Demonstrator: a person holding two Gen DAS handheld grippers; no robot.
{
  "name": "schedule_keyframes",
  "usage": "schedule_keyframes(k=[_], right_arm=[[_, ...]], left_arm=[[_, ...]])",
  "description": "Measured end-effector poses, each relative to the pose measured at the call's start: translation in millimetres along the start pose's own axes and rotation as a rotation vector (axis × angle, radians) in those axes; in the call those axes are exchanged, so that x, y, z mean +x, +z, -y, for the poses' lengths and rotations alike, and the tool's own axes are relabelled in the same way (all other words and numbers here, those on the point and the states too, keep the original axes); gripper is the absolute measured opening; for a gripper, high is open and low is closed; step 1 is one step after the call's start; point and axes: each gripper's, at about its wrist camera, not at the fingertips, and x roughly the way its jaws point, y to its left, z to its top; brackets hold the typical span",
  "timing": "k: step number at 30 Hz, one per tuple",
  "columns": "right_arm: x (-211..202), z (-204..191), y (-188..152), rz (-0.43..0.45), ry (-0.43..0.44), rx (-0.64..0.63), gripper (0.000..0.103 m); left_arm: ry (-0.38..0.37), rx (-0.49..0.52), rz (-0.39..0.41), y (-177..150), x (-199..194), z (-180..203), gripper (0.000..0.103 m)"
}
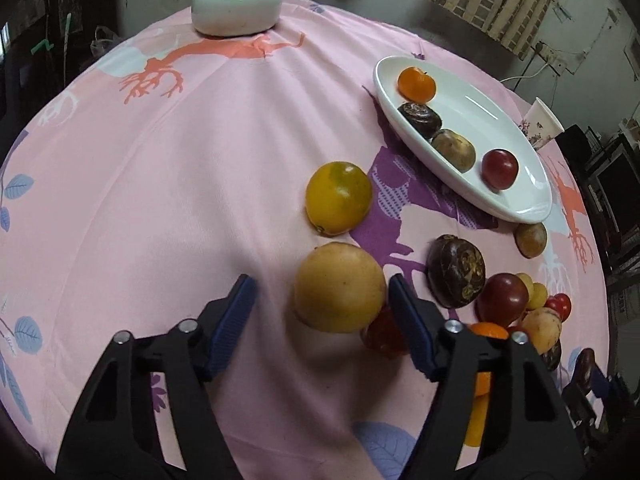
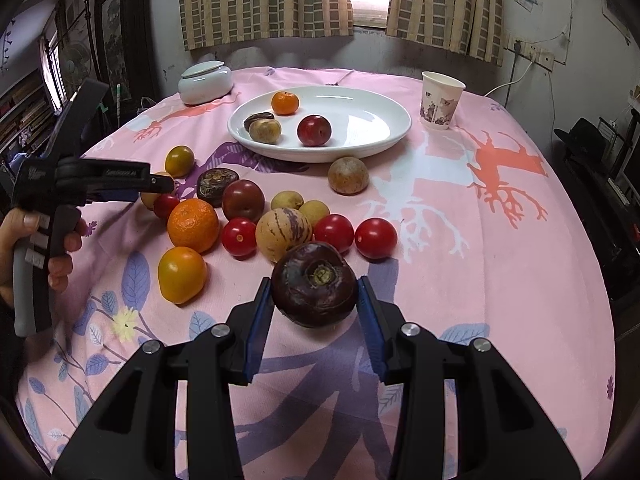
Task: Organize fruits
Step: 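Grasp a dark purple fruit with the right gripper while the left gripper grasps a pale yellow pear, then carry the purple fruit and pear onto the plate and release both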
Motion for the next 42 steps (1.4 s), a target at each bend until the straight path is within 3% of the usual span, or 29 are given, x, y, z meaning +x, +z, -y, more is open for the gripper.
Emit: schedule_keyframes(k=[9, 11, 13, 20, 24, 28, 35, 42], right_arm=[[0, -1, -1, 0.000, 0.003, -0.005, 0.042], [0, -1, -1, -0.001, -0.002, -0.005, 0.042], [1, 1, -1, -0.001, -0.010, 0.002, 0.042], [-6, 6, 1, 0.061, 0.006, 0.042, 0.042], [-13, 6, 10, 0.095, 0.006, 0.075, 0.042], [-17, 4, 38, 0.129, -0.014, 0.038, 0.042], [31, 20, 104, 0.128, -0.008, 0.013, 0.042], [92, 24, 134, 0.048, -0.079, -0.063, 0.042]], left_arm=[[0.121, 0.114, 0.009, 0, 5, 22, 0.057], [0.147, 0.140, 0.023, 0, 5, 26, 0.046], [0.164, 0.192, 0.035, -4, 3, 32, 0.045], [0.082, 0.270, 0.070, -16, -31, 46, 0.046], [0.006, 0.296, 0.103, -3, -53, 61, 0.046], [-0.010, 0.331, 0.151, 20, -60, 84, 0.046], [-0.023, 0.343, 0.191, 61, -31, 121, 0.046], [0.009, 0.352, 0.162, 94, 17, 147, 0.046]])
